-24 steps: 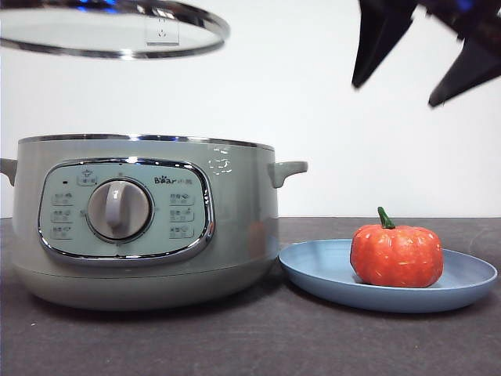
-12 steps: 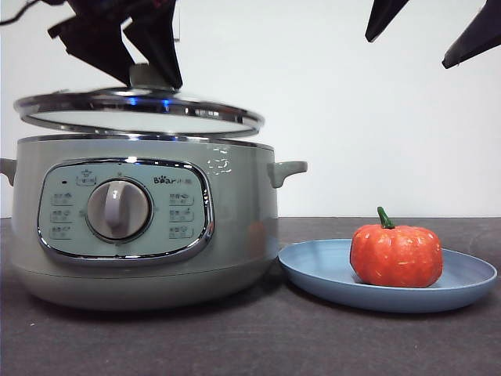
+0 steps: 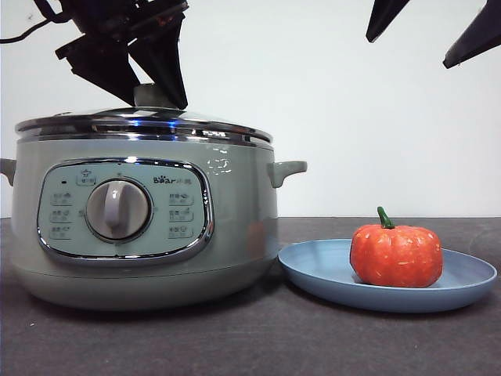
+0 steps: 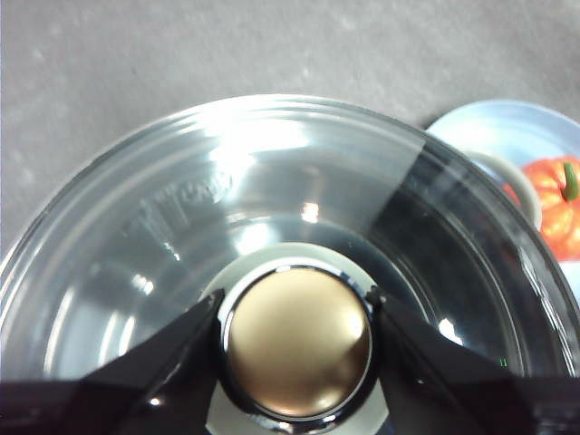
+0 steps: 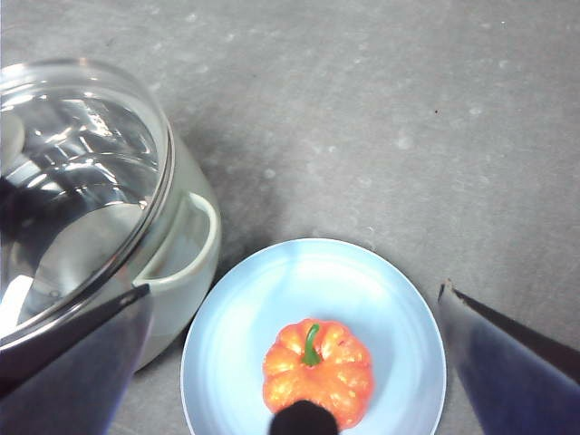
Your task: Take the pumpkin out from the steamer,put the pumpkin in the blue plate,close the lid
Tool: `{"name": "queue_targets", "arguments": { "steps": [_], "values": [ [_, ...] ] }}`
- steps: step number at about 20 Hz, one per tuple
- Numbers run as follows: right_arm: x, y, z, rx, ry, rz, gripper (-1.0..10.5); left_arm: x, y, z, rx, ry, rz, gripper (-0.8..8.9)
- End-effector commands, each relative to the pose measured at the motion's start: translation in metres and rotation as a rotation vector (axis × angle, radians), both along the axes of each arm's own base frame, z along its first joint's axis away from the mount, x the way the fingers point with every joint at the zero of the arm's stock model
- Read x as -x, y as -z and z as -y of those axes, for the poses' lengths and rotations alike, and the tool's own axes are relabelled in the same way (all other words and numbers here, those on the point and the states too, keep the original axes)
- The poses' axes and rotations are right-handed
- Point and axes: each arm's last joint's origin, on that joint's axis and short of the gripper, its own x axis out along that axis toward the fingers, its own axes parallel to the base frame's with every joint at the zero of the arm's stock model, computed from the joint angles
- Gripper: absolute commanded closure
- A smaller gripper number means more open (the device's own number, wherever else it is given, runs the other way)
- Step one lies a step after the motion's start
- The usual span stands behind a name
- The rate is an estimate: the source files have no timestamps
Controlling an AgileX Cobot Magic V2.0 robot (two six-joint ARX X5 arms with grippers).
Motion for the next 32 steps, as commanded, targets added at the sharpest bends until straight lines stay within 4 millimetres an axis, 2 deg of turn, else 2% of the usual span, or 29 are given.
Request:
{"name": "queue_targets", "arguments": {
  "steps": [1, 10, 11, 14, 15, 23, 27, 28, 30, 31, 32],
  "values": [
    [0.0, 0.002, 0.0, -0.005, 0.008, -0.005, 3.5, 0.001, -0.008, 0.001, 0.016, 0.009, 0.038, 8.22],
    [0.0, 0.002, 0.0, -0.005, 0.008, -0.005, 3.5, -0.002, -0.001, 0.003, -0.038, 0.052, 0.027, 8.07],
    [0.0, 0.002, 0.0, -0.005, 0.008, -0.005, 3.5, -0.003, 0.0, 0.003, -0.039, 0.052, 0.025, 7.58],
    [0.0, 0.002, 0.0, -0.005, 0.008, -0.006, 3.5, -0.003, 0.002, 0.003, -0.043, 0.05, 0.008, 4.46],
    [0.0, 0.002, 0.0, -0.005, 0.008, -0.006, 3.5, -0.003, 0.003, 0.003, -0.046, 0.051, 0.001, 4.28],
    [0.0, 0.002, 0.0, -0.009, 0.008, -0.008, 3.5, -0.003, -0.001, 0.003, -0.031, 0.044, 0.022, 4.26],
    [0.002, 0.0, 0.001, -0.017, 0.0, -0.002, 3.6, 0.014, -0.025, -0.006, 0.011, 0.028, 0.067, 4.37],
    [0.003, -0.001, 0.001, -0.019, -0.001, 0.004, 4.0, 0.02, -0.032, -0.01, 0.021, 0.024, 0.074, 4.37],
    [0.009, -0.005, 0.004, -0.029, -0.002, 0.026, 6.1, 0.038, -0.045, -0.02, 0.047, 0.004, 0.082, 4.47],
    [0.012, -0.008, 0.006, -0.03, -0.006, 0.041, 7.4, 0.048, -0.052, -0.026, 0.052, 0.0, 0.094, 5.51],
    [0.016, -0.011, 0.008, -0.028, -0.007, 0.055, 8.3, 0.057, -0.058, -0.031, 0.051, -0.007, 0.111, 7.13]
  ]
}}
